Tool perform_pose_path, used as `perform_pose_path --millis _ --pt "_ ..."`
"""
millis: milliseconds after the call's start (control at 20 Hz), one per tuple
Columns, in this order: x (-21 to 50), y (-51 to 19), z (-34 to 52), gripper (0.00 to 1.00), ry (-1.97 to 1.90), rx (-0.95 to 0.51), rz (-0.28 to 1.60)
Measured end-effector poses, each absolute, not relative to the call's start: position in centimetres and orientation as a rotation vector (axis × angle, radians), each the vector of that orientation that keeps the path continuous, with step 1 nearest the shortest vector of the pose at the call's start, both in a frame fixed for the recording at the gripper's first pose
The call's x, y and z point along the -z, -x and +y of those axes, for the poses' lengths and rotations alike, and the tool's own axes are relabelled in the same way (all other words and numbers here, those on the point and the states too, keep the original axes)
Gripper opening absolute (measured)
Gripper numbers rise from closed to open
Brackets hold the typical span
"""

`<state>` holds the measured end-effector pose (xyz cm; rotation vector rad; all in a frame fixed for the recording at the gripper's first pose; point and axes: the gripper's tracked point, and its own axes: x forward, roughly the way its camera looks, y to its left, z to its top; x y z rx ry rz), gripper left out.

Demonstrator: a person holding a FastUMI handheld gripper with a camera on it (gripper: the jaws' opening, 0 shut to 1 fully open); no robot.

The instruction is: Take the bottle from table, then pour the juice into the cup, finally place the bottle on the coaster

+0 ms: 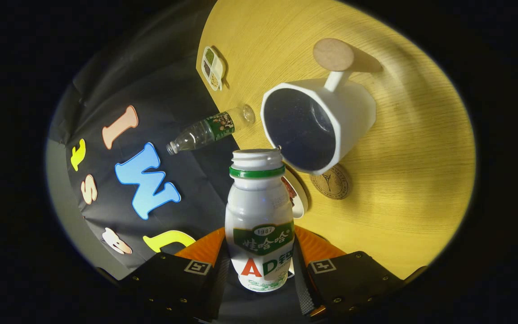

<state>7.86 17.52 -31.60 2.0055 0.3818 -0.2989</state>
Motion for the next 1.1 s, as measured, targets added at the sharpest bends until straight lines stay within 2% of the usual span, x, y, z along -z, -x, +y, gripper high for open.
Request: perform_pose_path --millis 1100 --pt "31.0 -7.0 18.5 0.65 -1.654 0.156 0.41"
